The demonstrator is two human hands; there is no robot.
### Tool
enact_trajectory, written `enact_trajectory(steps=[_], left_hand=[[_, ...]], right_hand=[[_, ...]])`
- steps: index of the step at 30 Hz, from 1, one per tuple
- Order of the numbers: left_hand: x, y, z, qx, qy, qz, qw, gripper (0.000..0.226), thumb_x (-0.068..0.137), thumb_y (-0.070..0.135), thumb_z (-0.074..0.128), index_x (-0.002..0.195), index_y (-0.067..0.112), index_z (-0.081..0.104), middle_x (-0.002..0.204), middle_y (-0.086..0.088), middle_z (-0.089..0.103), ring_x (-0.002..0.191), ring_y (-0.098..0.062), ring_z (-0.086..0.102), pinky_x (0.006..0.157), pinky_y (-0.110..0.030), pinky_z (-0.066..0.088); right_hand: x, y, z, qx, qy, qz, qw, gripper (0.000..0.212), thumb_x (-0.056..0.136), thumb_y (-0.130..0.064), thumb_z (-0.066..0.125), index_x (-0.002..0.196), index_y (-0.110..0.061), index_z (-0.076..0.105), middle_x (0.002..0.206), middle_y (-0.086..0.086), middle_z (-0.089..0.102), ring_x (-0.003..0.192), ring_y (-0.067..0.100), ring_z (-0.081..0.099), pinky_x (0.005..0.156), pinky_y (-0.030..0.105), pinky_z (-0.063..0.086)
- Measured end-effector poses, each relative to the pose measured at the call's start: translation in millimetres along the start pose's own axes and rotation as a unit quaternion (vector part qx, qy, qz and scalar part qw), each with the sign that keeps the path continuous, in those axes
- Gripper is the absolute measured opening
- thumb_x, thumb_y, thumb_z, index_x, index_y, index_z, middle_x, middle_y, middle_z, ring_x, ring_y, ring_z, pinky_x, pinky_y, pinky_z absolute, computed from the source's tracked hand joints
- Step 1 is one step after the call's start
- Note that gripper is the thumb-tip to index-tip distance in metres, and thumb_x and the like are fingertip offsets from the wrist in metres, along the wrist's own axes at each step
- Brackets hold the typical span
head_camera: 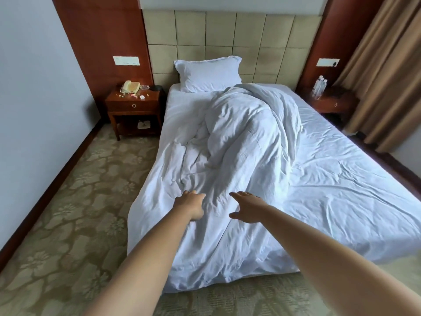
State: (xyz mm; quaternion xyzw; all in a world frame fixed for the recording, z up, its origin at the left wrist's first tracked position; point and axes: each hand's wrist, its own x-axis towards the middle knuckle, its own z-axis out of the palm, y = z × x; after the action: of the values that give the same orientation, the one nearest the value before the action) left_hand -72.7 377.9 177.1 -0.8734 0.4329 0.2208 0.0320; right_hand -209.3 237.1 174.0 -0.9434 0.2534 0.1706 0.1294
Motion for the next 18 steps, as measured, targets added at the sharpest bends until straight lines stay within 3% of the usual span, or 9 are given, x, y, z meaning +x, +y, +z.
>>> enact_trajectory(steps=[7, 11, 18], left_hand=[[74, 130, -9, 0.014, 0.002, 0.026, 1.000, 0.058, 0.091, 0.020, 0.044, 0.147, 0.025, 0.028, 0.147, -0.004, 0.032, 0.137, -0.026, 0.029, 0.108, -0.039, 0.035], [122, 208, -11, 0.025, -0.005, 0.032, 0.999, 0.053, 0.091, 0.018, 0.044, 0.143, 0.023, 0.036, 0.142, -0.006, 0.037, 0.133, -0.026, 0.033, 0.103, -0.041, 0.038], [197, 304, -8, 0.027, -0.055, 0.045, 0.997, 0.055, 0.092, 0.018, 0.042, 0.146, 0.024, 0.031, 0.147, -0.004, 0.031, 0.137, -0.025, 0.029, 0.105, -0.039, 0.037]], right_hand=[[18, 137, -23, 0.019, 0.022, 0.008, 1.000, 0.077, 0.091, -0.047, 0.054, 0.152, -0.021, 0.014, 0.158, 0.004, 0.020, 0.145, 0.021, 0.017, 0.114, 0.037, 0.023], [30, 226, -32, 0.023, 0.011, 0.017, 1.000, 0.075, 0.091, -0.044, 0.053, 0.152, -0.021, 0.016, 0.154, 0.005, 0.026, 0.143, 0.022, 0.022, 0.112, 0.037, 0.028], [66, 342, -38, 0.043, -0.006, 0.038, 0.998, 0.071, 0.092, -0.039, 0.053, 0.150, -0.020, 0.019, 0.148, 0.006, 0.032, 0.138, 0.025, 0.029, 0.106, 0.038, 0.034]])
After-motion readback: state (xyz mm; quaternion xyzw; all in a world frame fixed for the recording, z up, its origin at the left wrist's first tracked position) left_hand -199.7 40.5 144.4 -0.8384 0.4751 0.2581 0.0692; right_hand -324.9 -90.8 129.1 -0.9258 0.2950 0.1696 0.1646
